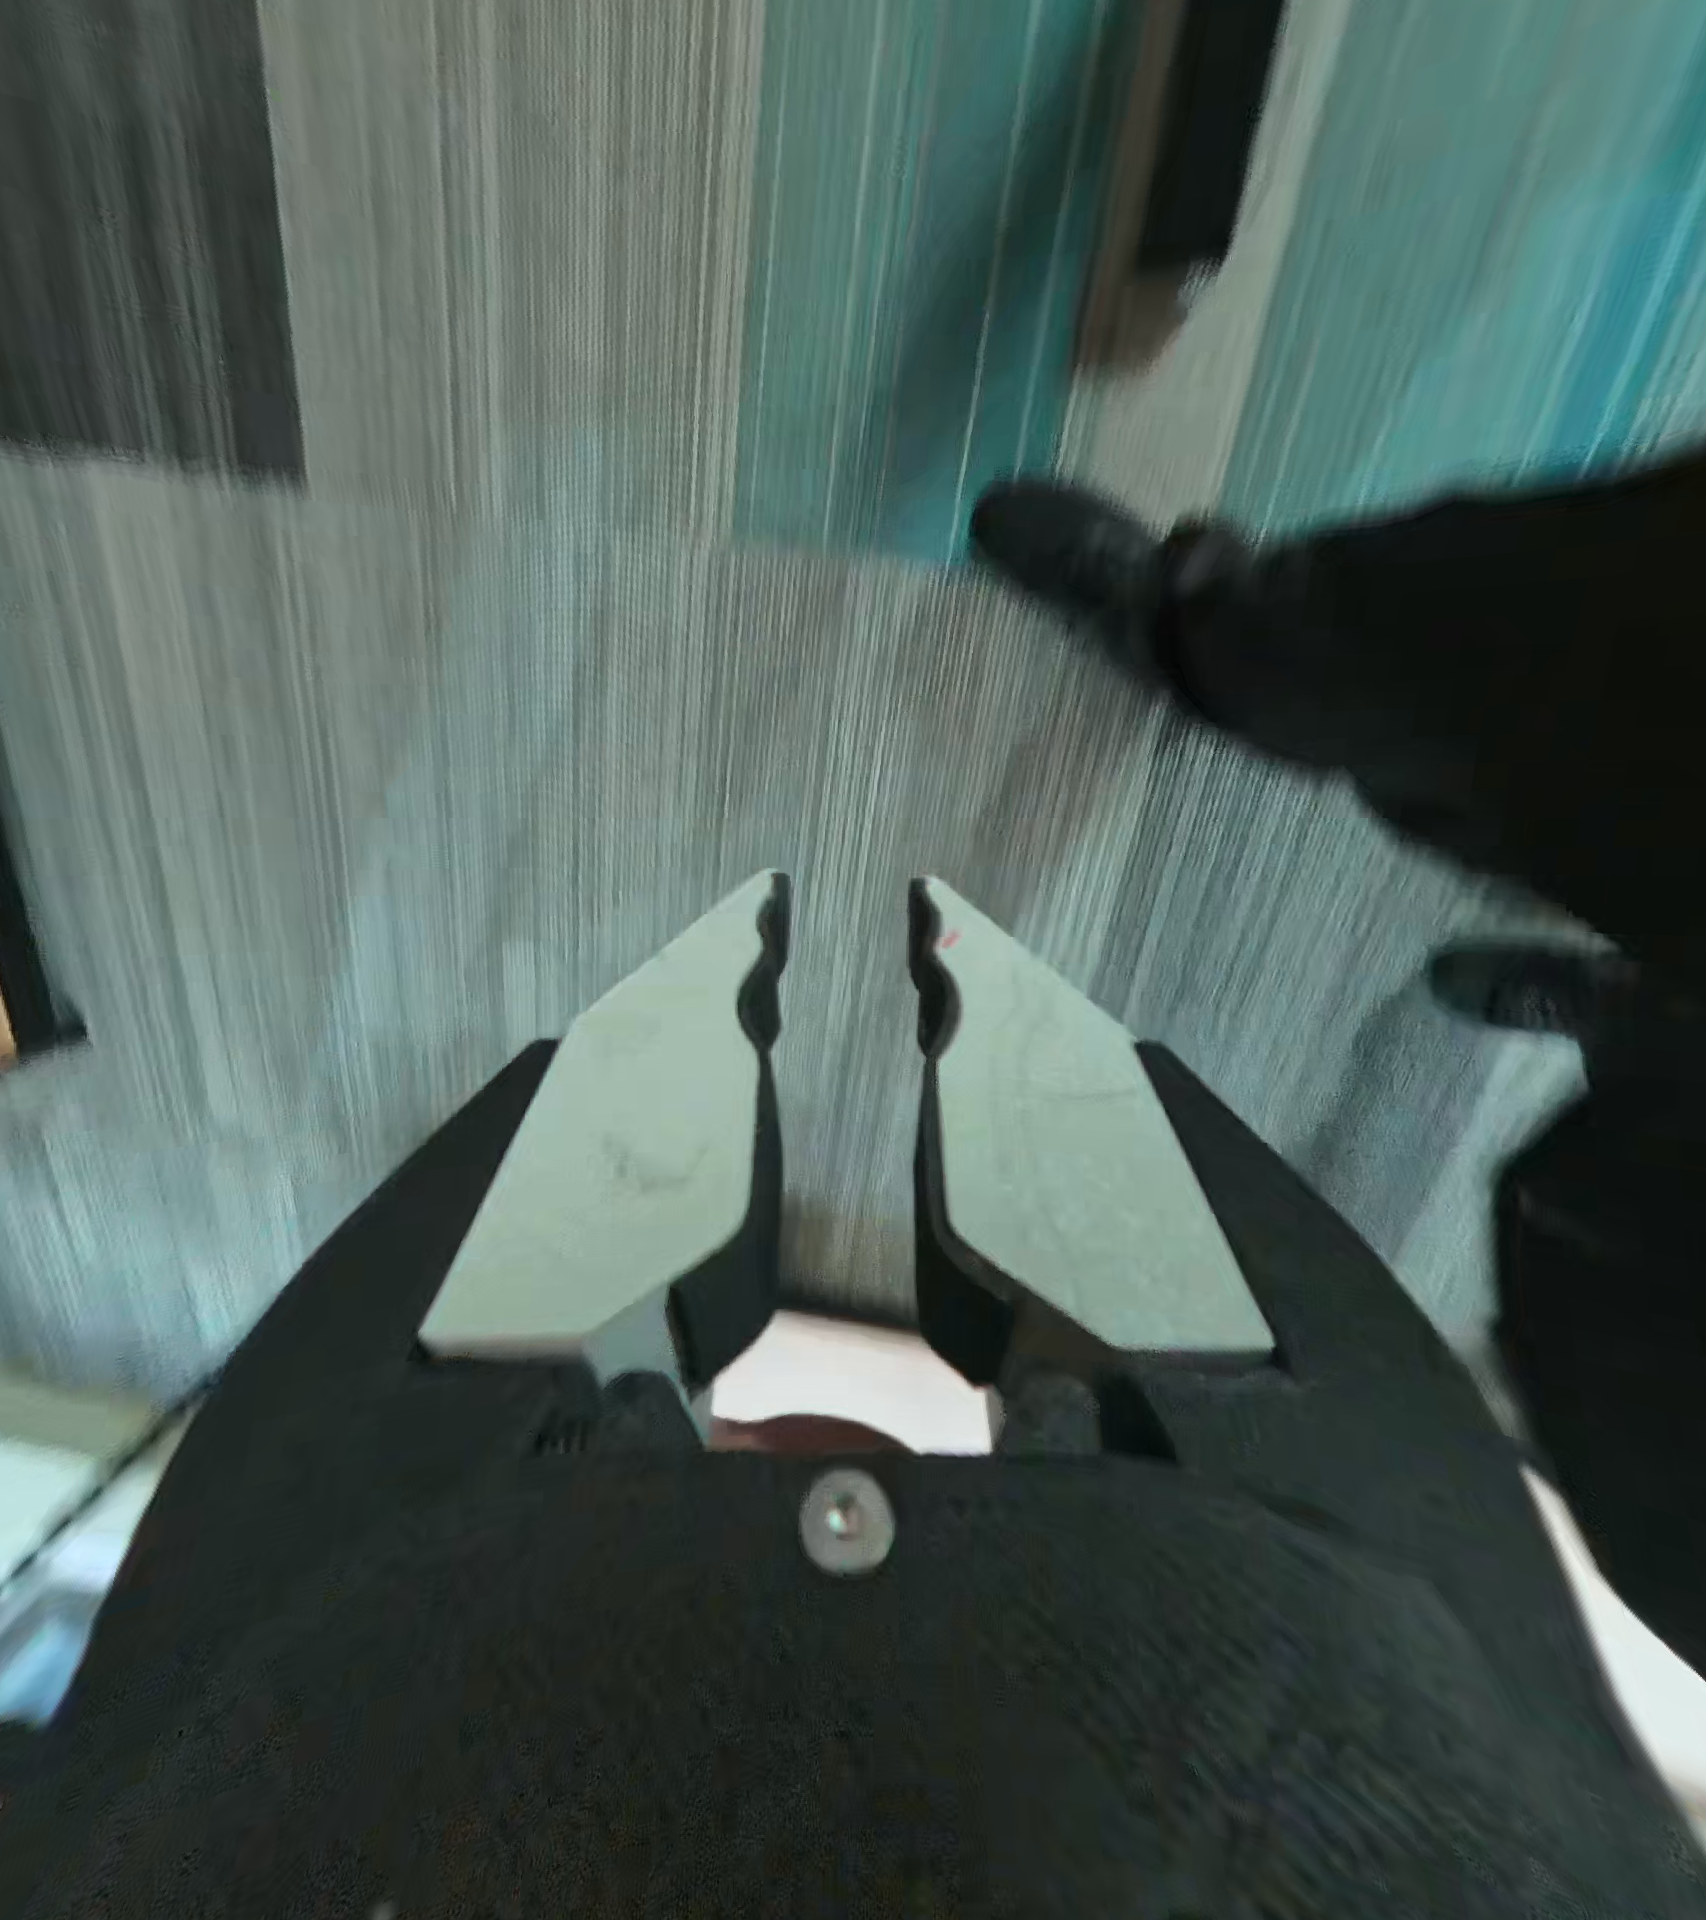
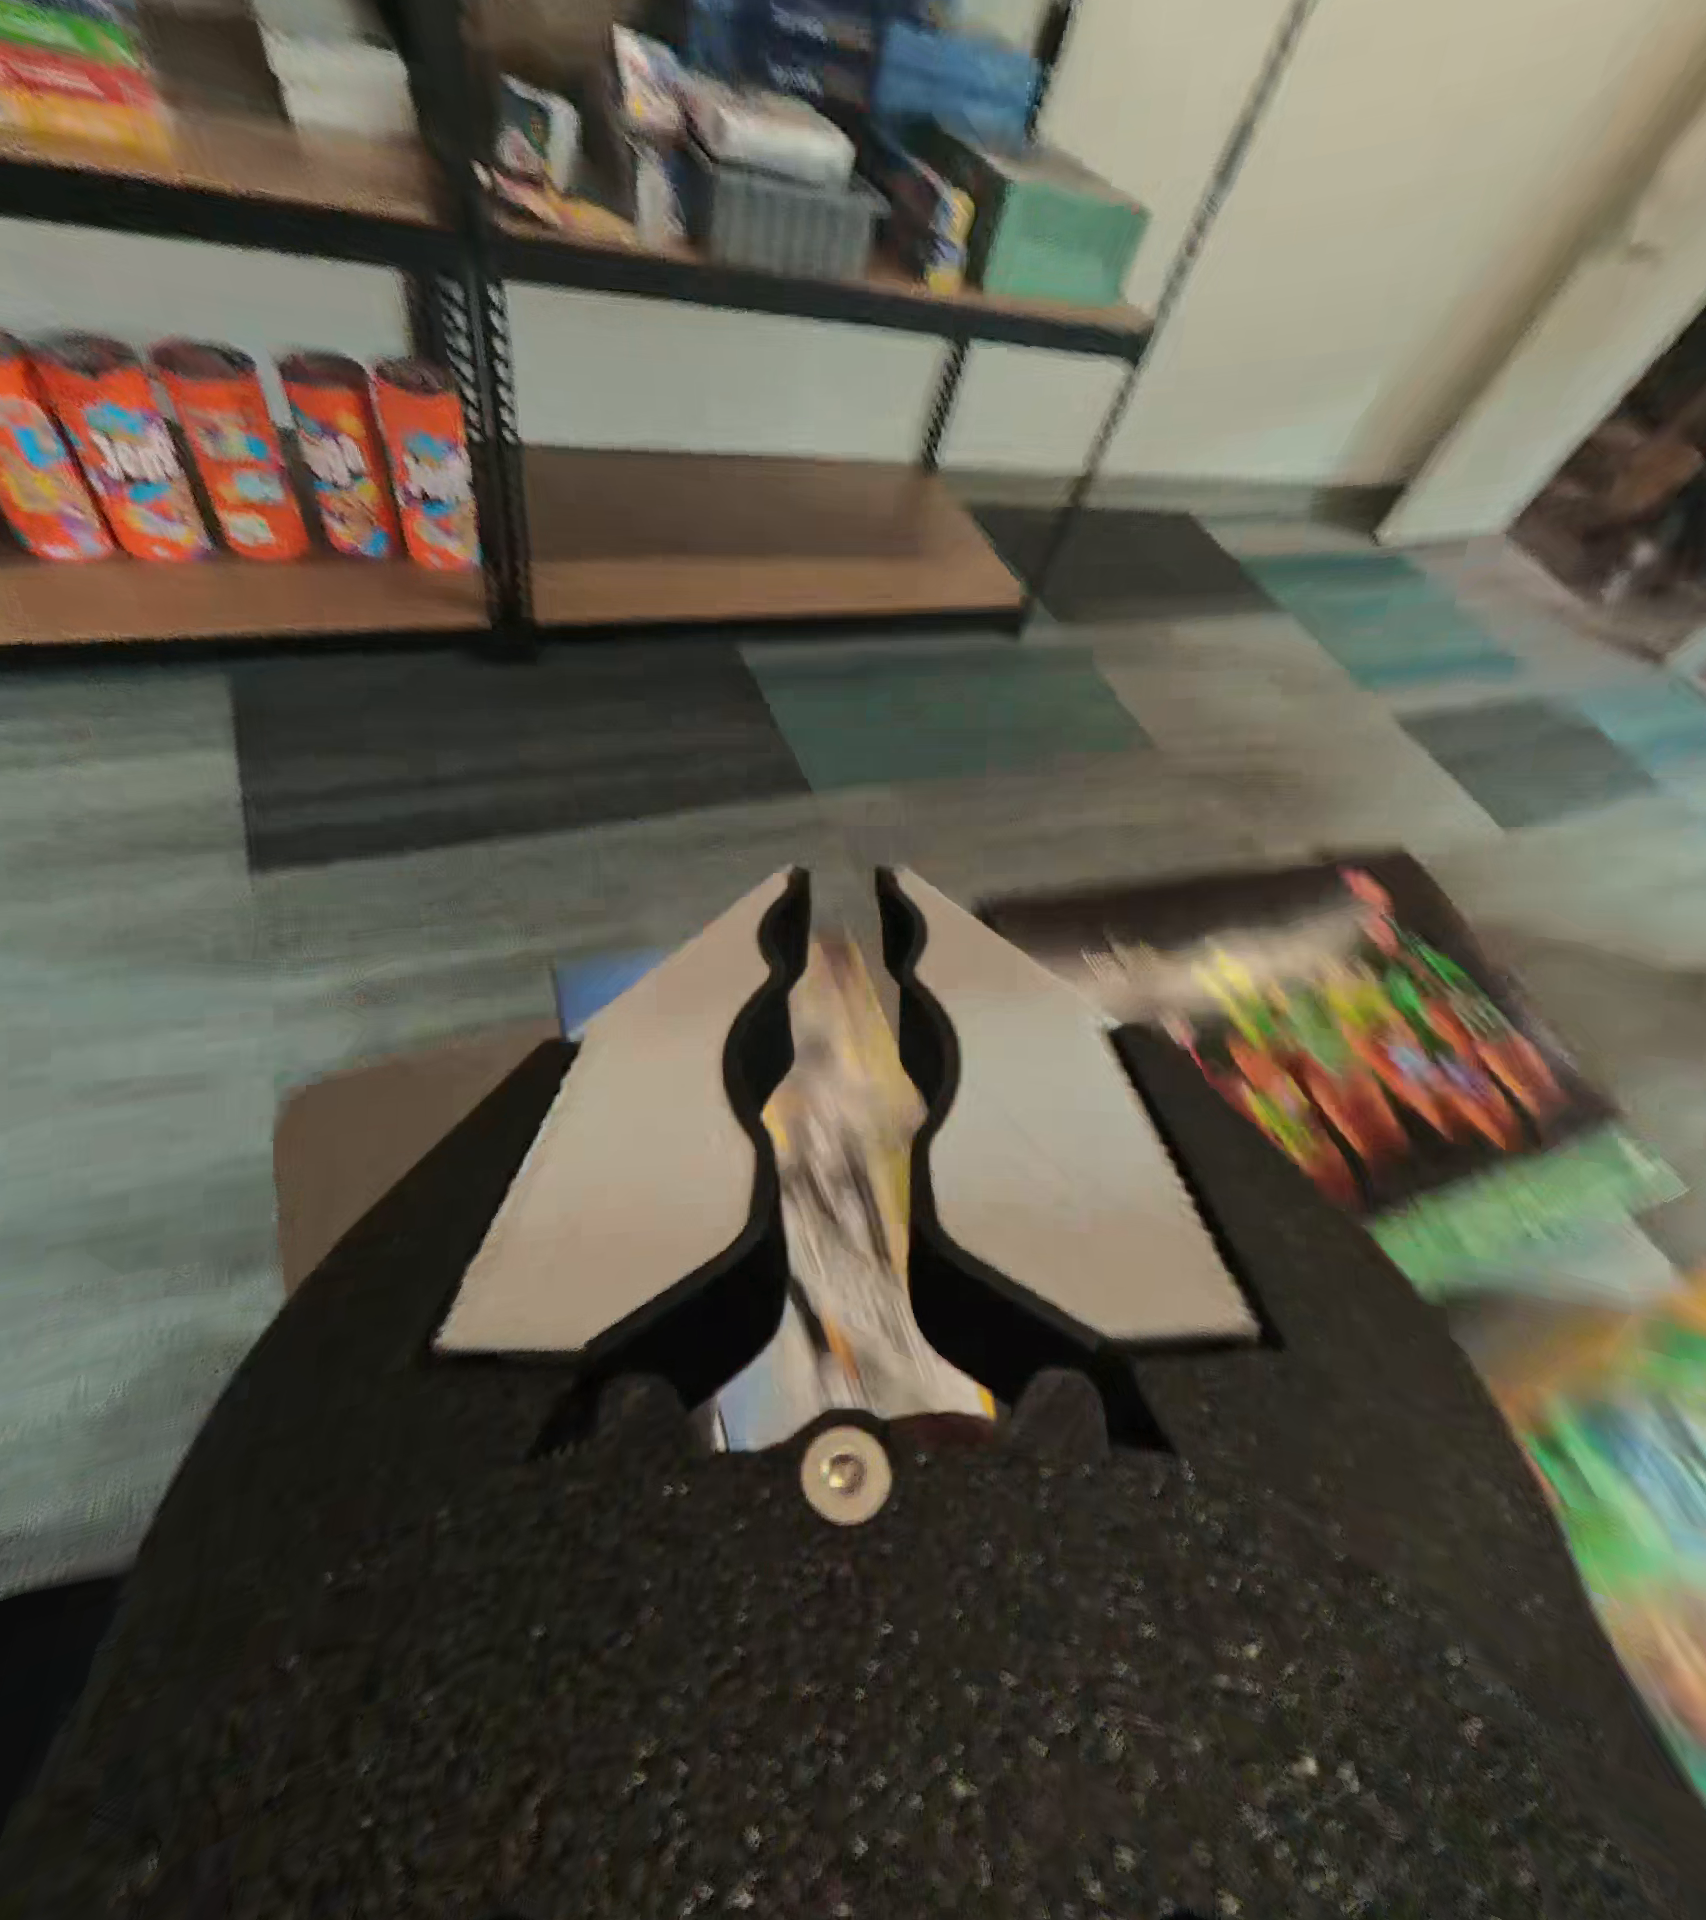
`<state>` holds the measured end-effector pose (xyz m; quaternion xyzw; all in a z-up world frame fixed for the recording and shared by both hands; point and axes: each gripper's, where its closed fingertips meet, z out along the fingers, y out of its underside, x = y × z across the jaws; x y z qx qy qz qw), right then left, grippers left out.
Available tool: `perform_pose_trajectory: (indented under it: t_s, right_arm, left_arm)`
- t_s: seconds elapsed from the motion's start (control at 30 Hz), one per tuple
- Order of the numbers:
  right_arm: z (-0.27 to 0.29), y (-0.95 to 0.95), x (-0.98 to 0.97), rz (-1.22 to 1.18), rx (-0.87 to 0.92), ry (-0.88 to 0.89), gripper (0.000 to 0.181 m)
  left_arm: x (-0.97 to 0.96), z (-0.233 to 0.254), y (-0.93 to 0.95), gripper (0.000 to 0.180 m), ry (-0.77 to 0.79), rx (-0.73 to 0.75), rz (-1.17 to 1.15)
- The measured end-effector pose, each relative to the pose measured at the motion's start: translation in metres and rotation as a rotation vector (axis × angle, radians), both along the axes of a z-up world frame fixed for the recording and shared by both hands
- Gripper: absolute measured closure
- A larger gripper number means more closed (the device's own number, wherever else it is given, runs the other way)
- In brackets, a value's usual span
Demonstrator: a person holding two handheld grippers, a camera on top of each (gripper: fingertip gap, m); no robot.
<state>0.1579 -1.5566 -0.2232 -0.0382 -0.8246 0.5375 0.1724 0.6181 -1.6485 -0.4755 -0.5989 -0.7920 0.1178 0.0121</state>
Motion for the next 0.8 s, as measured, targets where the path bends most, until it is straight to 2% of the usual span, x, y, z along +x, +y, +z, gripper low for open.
perform_pose_trajectory:
  t_s: [0.07,0.1,0.17,0.27,0.33,0.43,0.47,0.53,0.6,0.67,0.8]
  right_arm:
    - [-0.01,-0.104,0.01,0.015,-0.014,-0.046,0.165]
    - [-0.012,-0.146,0.014,0.024,-0.017,-0.089,0.156]
    - [-0.012,-0.212,0.013,0.028,-0.026,-0.164,0.154]
    - [-0.008,-0.28,-0.019,-0.037,-0.058,-0.166,0.149]
    - [-0.014,-0.313,-0.053,-0.115,-0.053,-0.128,0.149]
    - [-0.026,-0.35,-0.107,-0.219,-0.055,-0.116,0.15]
    - [-0.03,-0.357,-0.123,-0.259,-0.056,-0.115,0.16]
    - [-0.039,-0.364,-0.148,-0.336,-0.057,-0.125,0.18]
    - [-0.051,-0.357,-0.166,-0.454,-0.027,-0.16,0.181]
    - [-0.052,-0.347,-0.18,-0.562,-0.029,-0.167,0.181]
    - [-0.033,-0.311,-0.233,-0.759,-0.032,-0.017,0.181]
  left_arm:
    - [0.098,-0.016,-0.016,0.167,-0.189,0.125,0.126]
    - [0.149,-0.02,-0.017,0.174,-0.29,0.199,0.191]
    - [0.241,-0.014,-0.018,0.18,-0.465,0.28,0.341]
    - [0.304,-0.002,-0.02,0.18,-0.514,0.376,0.606]
    - [0.317,-0.004,-0.035,0.18,-0.552,0.423,0.68]
    - [0.305,-0.028,-0.102,0.18,-0.621,0.465,0.56]
    - [0.29,-0.042,-0.141,0.18,-0.63,0.473,0.483]
    - [0.238,-0.074,-0.248,0.18,-0.592,0.424,0.348]
    - [0.147,-0.091,-0.363,0.18,-0.482,0.387,0.259]
    - [0.036,-0.085,-0.469,0.18,-0.376,0.296,0.076]
    - [-0.212,-0.046,-0.597,0.18,-0.128,0.189,-0.321]
